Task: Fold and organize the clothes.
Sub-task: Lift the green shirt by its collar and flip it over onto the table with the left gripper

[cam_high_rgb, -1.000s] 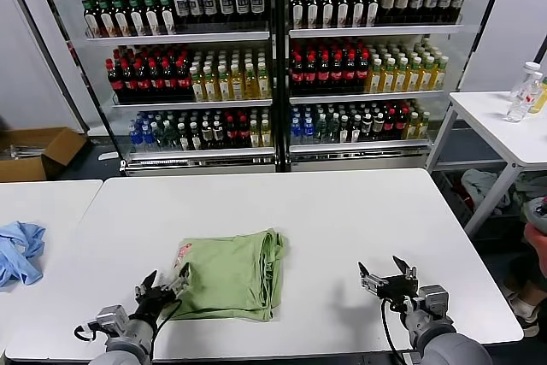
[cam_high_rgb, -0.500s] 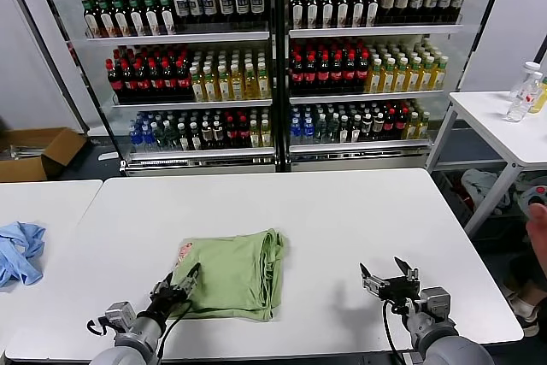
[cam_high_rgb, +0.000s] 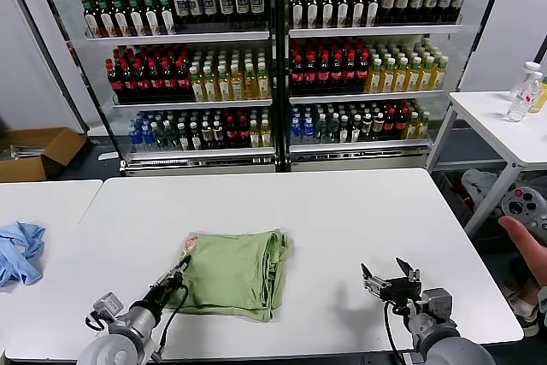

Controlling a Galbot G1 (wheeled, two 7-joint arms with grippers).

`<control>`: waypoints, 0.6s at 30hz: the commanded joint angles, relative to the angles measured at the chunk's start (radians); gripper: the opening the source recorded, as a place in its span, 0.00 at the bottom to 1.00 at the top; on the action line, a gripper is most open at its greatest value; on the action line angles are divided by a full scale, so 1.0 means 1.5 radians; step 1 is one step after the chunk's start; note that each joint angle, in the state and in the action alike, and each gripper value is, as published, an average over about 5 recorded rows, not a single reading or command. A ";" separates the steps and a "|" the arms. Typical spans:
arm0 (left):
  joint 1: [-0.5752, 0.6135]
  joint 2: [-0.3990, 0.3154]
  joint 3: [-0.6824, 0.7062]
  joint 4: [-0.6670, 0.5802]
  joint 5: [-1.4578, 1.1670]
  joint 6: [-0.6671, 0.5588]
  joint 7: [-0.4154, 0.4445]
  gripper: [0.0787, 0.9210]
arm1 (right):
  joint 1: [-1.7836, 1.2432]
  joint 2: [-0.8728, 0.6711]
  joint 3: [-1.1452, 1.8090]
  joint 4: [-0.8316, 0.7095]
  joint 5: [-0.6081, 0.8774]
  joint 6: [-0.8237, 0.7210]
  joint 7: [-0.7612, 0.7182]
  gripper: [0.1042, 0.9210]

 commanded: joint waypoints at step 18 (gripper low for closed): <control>-0.046 0.169 -0.370 -0.051 -0.087 0.057 0.024 0.02 | 0.039 -0.002 -0.019 -0.020 0.016 0.005 -0.001 0.88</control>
